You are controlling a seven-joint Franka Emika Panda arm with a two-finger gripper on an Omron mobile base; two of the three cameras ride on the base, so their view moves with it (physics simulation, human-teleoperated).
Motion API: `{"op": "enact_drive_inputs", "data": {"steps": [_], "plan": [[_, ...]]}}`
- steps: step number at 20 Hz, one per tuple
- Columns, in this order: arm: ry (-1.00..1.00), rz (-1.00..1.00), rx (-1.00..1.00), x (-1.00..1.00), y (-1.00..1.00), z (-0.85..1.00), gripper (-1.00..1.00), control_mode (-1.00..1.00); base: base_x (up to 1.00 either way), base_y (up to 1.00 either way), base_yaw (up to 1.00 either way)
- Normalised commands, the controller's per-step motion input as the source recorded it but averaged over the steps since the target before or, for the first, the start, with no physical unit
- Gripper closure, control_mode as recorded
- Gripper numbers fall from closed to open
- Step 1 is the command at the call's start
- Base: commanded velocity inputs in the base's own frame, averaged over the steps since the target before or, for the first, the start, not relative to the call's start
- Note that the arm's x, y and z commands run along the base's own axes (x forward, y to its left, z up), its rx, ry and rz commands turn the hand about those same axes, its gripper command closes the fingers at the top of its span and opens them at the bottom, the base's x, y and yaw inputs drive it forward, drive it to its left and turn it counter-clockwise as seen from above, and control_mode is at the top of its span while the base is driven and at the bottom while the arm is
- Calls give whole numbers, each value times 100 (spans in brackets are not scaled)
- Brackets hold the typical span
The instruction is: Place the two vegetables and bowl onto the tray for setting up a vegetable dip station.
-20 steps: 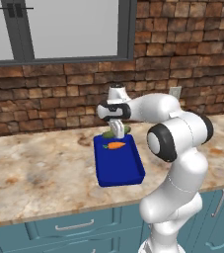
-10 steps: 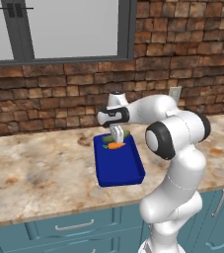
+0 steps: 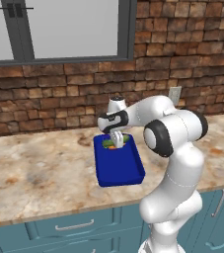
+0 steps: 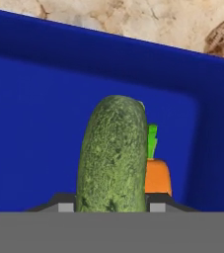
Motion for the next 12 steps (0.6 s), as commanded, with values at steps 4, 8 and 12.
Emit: {"op": "enact_drive_inputs", "data": {"steps": [4,8,12], "plan": [[-1,0,0,0,0,-19,100,-100,0,0,0],[0,0,0,0,0,-14,100,-100,0,0,0],[0,0,0,6,0,-4,100,-100,0,0,0]]}}
